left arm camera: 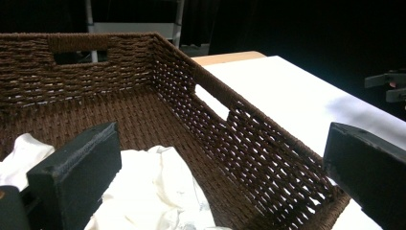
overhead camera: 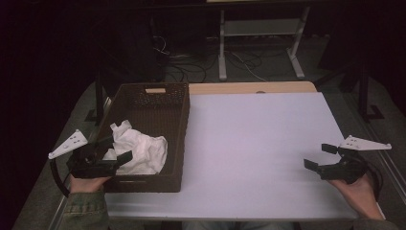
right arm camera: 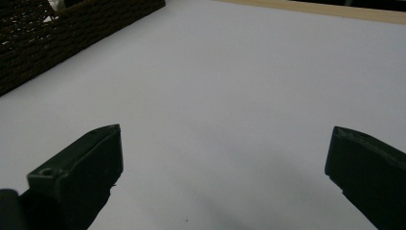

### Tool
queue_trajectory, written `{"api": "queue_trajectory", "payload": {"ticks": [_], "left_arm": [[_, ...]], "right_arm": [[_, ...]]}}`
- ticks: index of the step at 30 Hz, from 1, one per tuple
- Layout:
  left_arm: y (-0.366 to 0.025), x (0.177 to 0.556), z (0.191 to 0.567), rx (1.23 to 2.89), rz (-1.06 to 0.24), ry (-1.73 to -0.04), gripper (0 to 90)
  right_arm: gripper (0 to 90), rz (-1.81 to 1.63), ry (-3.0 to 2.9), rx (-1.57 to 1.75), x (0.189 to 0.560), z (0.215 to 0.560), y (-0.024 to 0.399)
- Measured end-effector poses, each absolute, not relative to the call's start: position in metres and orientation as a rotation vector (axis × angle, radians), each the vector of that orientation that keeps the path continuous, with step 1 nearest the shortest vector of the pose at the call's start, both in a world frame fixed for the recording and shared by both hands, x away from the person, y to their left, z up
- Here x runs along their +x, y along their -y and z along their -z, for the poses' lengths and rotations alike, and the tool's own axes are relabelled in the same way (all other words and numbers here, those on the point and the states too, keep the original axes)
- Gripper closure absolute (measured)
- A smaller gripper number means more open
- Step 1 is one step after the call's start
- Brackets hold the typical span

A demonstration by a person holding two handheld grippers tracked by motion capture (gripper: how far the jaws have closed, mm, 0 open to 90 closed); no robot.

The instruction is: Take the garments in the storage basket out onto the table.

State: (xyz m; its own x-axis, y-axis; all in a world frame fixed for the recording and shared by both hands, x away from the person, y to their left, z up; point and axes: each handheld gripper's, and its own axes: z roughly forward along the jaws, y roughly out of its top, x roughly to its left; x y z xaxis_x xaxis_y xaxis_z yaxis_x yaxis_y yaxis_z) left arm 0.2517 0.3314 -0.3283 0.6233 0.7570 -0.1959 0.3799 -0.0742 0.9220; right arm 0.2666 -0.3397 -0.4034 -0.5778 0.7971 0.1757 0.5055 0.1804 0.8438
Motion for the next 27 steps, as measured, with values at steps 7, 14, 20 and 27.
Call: {"api": "queue_trajectory", "payload": {"ticks": [7, 14, 20, 27], "left_arm": [[-0.3303, 0.2517, 0.3281, 1.687, -0.400, -0.936, 0.0], [-0.3326, 0.2501, 0.3271, 1.684, -0.406, -0.936, 0.0], [-0.3345, 0.2481, 0.3269, 1.681, -0.414, -0.949, 0.0], [-0.3341, 0.2468, 0.3194, 1.695, -0.424, -0.941, 0.0]], "right_arm": [[0.0, -1.350, -2.157, 1.232, 0.2657, 0.4033, 0.3388], [0.0, -1.338, -2.169, 1.225, 0.2654, 0.4040, 0.3372], [0.0, -1.325, -2.181, 1.214, 0.2657, 0.4049, 0.3350], [0.0, -1.318, -2.188, 1.216, 0.2660, 0.4051, 0.3351]]}}
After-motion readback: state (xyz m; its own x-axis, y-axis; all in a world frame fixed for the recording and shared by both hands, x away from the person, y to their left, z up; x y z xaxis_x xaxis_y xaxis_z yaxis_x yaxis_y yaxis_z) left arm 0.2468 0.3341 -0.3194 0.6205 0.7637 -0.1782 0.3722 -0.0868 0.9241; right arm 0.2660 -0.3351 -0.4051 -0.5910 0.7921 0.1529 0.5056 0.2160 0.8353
